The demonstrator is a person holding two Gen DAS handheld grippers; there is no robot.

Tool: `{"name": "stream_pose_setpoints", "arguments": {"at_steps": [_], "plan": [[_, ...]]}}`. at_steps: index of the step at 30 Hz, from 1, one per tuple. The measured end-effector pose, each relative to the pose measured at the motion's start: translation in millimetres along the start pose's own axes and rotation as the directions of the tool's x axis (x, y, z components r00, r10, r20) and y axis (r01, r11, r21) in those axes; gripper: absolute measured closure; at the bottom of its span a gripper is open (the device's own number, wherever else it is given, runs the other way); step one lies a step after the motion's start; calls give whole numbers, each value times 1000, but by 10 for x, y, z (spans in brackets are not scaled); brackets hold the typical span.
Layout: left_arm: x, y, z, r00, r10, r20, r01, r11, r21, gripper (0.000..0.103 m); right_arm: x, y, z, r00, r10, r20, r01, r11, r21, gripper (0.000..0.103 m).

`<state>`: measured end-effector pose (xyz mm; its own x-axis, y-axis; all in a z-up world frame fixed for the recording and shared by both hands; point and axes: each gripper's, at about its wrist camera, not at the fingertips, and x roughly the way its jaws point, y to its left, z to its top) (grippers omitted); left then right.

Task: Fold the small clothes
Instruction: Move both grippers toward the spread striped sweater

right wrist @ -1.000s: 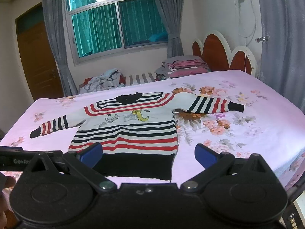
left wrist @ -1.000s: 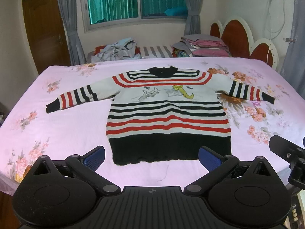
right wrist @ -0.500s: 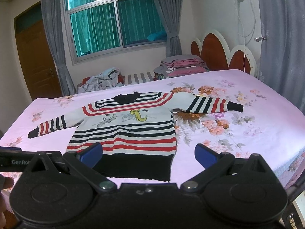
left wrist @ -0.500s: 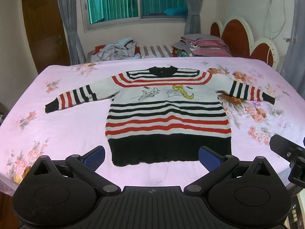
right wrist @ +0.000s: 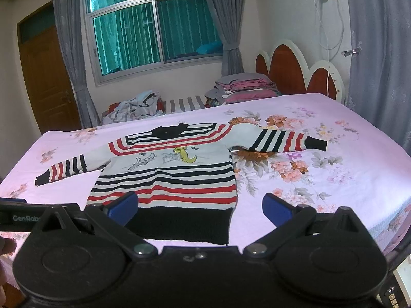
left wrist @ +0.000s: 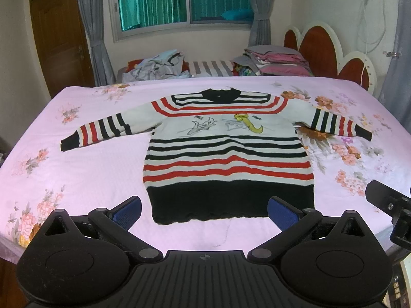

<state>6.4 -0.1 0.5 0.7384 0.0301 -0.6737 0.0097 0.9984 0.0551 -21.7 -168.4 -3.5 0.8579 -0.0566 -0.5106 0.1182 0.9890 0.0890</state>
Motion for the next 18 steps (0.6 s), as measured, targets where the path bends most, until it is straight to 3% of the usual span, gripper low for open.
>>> {"name": "stream_pose_setpoints", "arguments": {"at_steps": [18], "plan": [[143, 49, 35, 1000, -1, -6, 1, 1000, 5, 0, 107, 52, 38, 1000, -30, -3, 30, 1000, 7, 0]]}}
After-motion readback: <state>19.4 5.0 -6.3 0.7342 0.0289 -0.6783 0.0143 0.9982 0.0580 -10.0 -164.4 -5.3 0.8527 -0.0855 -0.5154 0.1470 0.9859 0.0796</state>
